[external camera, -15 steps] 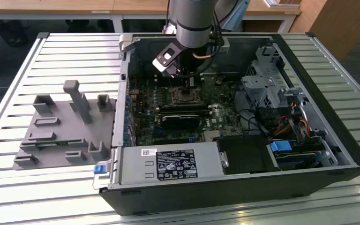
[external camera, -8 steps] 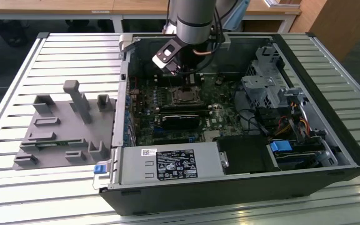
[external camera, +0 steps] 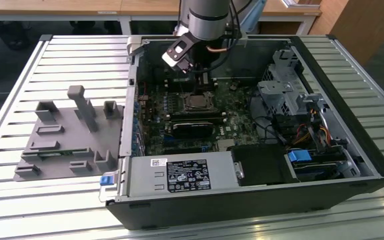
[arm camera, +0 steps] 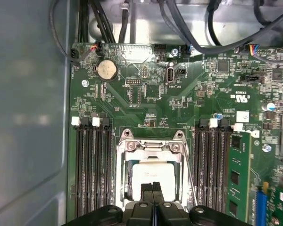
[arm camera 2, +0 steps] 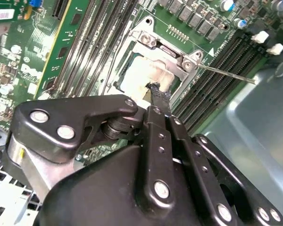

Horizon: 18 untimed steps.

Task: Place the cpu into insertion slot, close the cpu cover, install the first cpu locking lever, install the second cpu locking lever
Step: 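Install the first cpu locking lever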

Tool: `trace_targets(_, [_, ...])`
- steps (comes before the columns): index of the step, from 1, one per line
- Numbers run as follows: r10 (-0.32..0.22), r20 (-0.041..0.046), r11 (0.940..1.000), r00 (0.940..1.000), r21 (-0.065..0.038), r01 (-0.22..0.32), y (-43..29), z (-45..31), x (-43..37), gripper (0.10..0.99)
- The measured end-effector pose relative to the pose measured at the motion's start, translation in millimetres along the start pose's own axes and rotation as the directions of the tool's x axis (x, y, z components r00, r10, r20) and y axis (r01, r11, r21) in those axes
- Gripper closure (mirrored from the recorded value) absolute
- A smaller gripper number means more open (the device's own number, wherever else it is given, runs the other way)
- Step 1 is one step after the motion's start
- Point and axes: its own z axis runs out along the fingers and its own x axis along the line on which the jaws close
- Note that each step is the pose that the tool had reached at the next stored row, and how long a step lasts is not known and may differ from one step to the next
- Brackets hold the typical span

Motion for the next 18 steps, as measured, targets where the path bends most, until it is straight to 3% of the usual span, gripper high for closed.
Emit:
trace_targets(10, [0.0, 0.0001, 1.0, 1.0, 0.0, 0.0, 0.0, -27.7, 0.7, 0.98])
trace_targets(13, [-0.014, -0.0001, 0.9999, 0.9999, -0.001, 0.014, -0.3, -28.9, 0.7, 0.98])
trace_targets(18, [-0.104, 0.0, 0.9946, 0.9946, 0.002, 0.104, -0.3, -29.0, 0.7, 0.98])
